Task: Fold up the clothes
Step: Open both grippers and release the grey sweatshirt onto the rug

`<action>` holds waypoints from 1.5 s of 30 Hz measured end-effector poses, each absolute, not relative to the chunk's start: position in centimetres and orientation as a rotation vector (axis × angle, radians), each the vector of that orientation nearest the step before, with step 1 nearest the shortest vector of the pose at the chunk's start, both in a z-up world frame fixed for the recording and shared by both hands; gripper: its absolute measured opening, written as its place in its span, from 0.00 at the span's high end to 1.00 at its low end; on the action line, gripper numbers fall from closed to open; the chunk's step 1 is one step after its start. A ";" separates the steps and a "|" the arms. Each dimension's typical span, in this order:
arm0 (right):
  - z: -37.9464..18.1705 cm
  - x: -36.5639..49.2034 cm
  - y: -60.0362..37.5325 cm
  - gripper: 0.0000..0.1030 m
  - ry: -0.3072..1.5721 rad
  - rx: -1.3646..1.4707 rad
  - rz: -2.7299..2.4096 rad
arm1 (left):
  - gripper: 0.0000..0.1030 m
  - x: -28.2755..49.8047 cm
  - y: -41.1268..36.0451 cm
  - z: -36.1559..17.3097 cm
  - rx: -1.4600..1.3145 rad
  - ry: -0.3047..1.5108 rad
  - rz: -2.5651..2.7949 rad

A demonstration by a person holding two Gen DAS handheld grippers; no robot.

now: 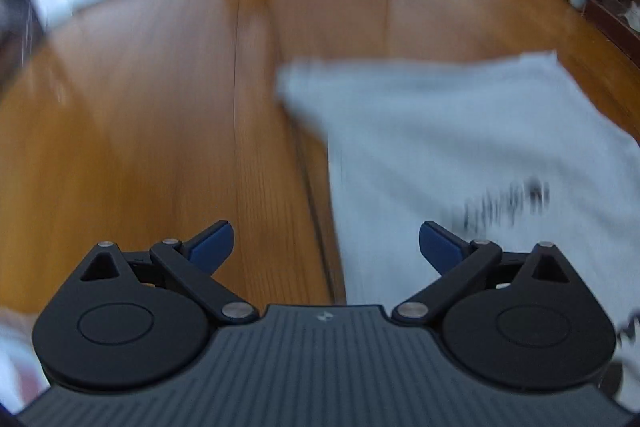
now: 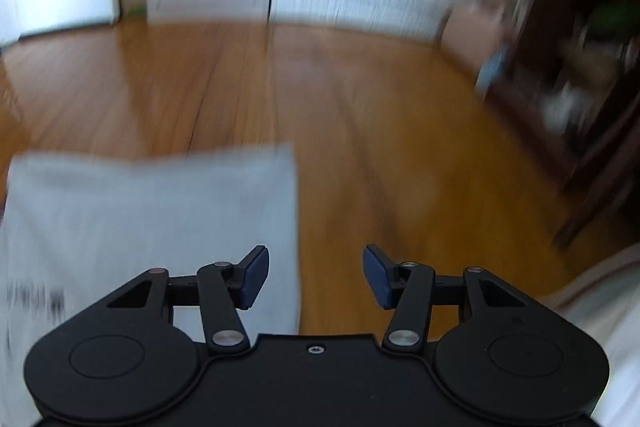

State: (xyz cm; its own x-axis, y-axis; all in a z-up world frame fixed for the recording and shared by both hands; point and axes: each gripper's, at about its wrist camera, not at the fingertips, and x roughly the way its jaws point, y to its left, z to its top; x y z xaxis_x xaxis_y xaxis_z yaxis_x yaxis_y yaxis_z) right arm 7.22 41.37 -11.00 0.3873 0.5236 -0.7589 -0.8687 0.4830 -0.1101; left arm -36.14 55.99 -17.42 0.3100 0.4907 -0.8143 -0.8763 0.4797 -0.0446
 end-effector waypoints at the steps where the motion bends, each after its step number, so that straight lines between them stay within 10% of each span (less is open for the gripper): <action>1: -12.3 6.8 40.2 0.45 0.759 -0.563 0.957 | 0.04 -37.7 55.2 -18.4 -0.616 0.817 0.957; 16: -14.4 0.8 33.0 0.40 0.856 -0.579 1.149 | 0.05 -41.4 50.3 -19.5 -0.727 0.837 0.792; 19: -15.4 0.0 35.2 0.91 0.802 -0.639 1.085 | 0.05 -40.9 49.9 -20.3 -0.699 0.886 0.784; 27: -17.4 4.6 35.1 0.90 0.692 -0.736 0.676 | 0.05 -40.9 49.4 -21.3 -0.691 0.934 0.735; 34: -16.7 2.5 33.6 0.67 0.666 -0.761 0.642 | 0.06 -40.0 48.7 -22.6 -0.617 0.955 0.662; 42: -14.7 2.4 28.7 0.44 0.771 -0.568 0.782 | 0.97 -36.0 45.6 -23.3 -0.251 0.898 0.646; 45: -15.1 2.2 27.7 0.44 0.813 -0.521 0.786 | 0.97 -35.9 46.5 -21.8 -0.139 0.895 0.789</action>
